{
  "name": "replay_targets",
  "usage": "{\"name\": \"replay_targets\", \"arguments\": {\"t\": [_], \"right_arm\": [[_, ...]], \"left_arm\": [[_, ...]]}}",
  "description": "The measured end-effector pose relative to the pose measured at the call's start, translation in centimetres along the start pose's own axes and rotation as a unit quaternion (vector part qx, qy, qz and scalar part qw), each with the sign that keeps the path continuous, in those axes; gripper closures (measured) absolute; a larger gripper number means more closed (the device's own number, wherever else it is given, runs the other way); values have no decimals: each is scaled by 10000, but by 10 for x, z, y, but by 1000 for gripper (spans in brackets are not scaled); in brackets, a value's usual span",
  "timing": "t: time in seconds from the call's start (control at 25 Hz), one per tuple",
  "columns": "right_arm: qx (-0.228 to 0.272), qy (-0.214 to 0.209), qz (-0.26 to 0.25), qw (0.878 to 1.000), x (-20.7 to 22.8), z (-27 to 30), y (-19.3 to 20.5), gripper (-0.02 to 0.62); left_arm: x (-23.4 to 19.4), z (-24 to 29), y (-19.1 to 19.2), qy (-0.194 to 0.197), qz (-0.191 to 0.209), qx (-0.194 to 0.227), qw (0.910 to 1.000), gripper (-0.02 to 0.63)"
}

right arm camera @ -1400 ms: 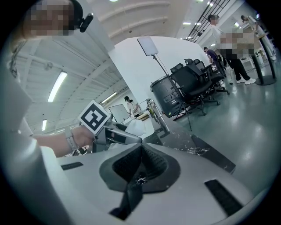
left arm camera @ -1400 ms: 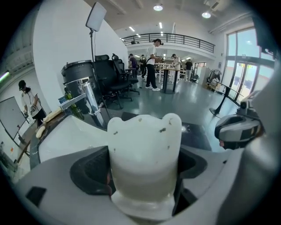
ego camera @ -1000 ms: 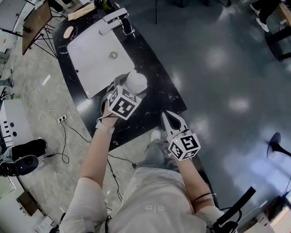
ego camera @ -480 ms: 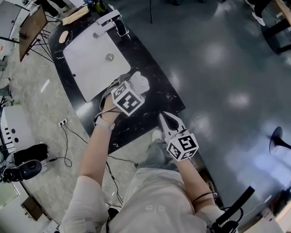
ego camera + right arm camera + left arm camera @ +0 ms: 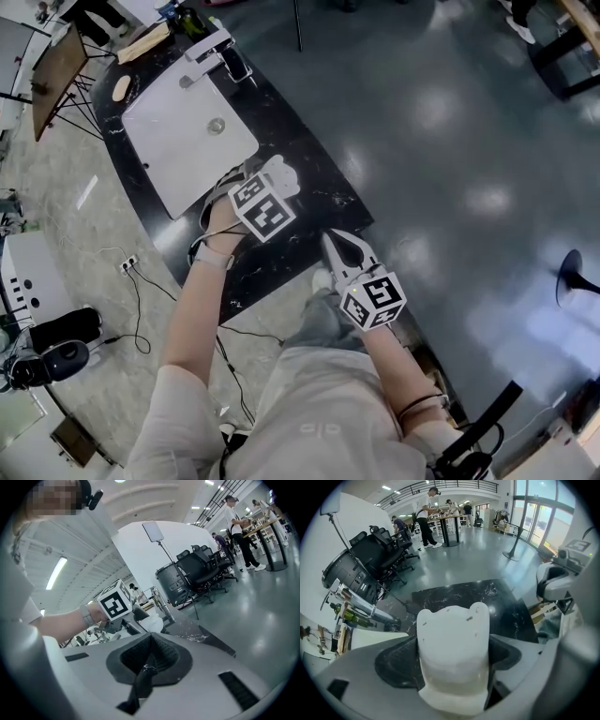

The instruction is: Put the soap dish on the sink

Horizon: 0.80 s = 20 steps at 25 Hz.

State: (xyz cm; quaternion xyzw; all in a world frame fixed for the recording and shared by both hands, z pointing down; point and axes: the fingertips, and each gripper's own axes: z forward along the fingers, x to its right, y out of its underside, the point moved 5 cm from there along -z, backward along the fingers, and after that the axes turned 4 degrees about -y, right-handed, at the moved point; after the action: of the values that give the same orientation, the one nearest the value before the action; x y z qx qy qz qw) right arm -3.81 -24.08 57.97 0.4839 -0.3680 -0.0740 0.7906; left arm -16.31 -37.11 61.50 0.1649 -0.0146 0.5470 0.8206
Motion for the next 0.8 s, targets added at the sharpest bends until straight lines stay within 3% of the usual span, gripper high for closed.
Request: {"name": "replay_targets", "arguments": {"t": [0.24, 0.8], "right_arm": [[11, -10, 4, 10000, -2, -4, -2, 575], [74, -45, -61, 9999, -8, -15, -10, 575]], "left_arm": [[-3, -1, 4, -164, 124, -180, 9996, 158], [-3, -37, 3, -307, -174, 158, 9993, 158]]}}
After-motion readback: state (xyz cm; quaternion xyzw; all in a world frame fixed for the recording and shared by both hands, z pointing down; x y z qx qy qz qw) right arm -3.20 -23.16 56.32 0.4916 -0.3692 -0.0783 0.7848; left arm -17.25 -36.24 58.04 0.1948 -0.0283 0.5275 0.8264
